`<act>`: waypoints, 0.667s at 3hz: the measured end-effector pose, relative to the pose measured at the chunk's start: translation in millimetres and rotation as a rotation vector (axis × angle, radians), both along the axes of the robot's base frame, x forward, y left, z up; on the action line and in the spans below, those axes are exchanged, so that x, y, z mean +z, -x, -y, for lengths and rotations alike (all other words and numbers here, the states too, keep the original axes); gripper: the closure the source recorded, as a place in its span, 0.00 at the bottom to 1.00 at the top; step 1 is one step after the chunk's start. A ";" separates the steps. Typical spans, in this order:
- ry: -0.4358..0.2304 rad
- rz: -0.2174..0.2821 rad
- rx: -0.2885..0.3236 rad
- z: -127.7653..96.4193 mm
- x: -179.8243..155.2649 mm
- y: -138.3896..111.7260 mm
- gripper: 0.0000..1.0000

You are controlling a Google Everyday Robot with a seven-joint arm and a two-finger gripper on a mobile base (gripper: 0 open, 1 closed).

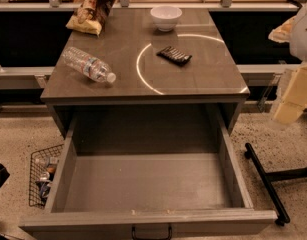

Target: Place rxbar chocolate into top drawer

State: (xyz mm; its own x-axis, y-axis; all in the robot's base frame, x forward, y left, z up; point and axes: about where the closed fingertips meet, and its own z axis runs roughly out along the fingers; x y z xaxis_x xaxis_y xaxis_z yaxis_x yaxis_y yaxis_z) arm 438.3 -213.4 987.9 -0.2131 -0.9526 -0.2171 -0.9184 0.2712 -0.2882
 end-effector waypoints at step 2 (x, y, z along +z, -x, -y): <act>-0.073 0.062 -0.023 8.9 -4.2 -20.9 0.00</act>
Offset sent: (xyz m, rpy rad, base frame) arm 0.0440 -0.0160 -0.0098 0.1407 -0.1201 -0.0282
